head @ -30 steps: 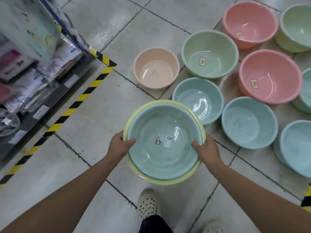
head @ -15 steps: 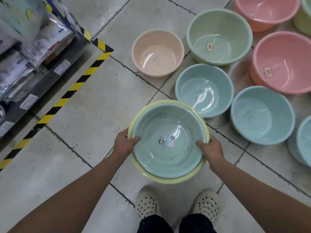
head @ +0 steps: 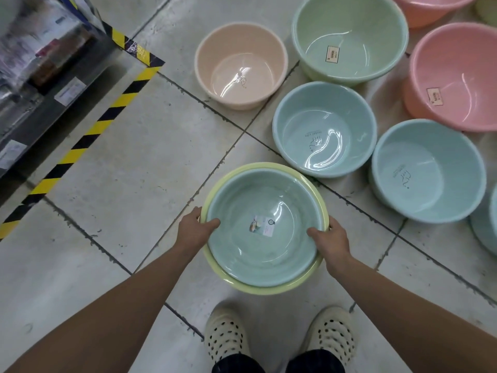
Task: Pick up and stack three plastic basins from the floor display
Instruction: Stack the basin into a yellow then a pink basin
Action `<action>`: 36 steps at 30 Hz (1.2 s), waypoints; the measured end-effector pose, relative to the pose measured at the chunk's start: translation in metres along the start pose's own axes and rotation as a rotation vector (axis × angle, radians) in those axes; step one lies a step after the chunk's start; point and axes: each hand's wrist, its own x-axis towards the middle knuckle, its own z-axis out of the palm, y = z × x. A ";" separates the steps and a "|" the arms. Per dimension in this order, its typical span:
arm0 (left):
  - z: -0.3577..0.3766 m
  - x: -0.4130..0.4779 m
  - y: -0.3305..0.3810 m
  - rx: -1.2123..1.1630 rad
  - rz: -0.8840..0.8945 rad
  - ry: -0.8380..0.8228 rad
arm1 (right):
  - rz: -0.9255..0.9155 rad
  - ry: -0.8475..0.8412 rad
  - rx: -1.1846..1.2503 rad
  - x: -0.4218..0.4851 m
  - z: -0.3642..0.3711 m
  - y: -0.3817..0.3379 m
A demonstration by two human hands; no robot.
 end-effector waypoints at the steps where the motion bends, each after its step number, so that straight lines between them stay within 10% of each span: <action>1: 0.002 0.002 -0.003 -0.003 -0.007 0.001 | 0.000 0.002 0.002 0.002 0.002 0.003; 22: 0.007 0.000 -0.015 -0.004 -0.003 -0.100 | 0.031 -0.044 0.149 0.006 0.000 0.026; 36: -0.007 -0.118 0.193 0.080 0.226 -0.197 | -0.044 0.001 0.361 -0.081 -0.147 -0.080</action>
